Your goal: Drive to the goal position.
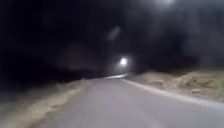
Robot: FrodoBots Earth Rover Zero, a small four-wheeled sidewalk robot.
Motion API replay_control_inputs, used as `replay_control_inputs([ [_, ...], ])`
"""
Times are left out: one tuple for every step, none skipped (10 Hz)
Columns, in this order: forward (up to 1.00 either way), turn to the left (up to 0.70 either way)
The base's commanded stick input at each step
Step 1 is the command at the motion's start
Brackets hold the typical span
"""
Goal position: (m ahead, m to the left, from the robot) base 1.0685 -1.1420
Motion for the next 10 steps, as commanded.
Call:
replay_control_inputs([
  [1.0, 0.12],
  [1.0, 0.11],
  [1.0, 0.09],
  [1.0, 0.07],
  [1.0, 0.05],
  [1.0, 0.05],
  [1.0, 0.05],
  [1.0, 0.05],
  [1.0, 0.05],
  [1.0, 0.05],
])
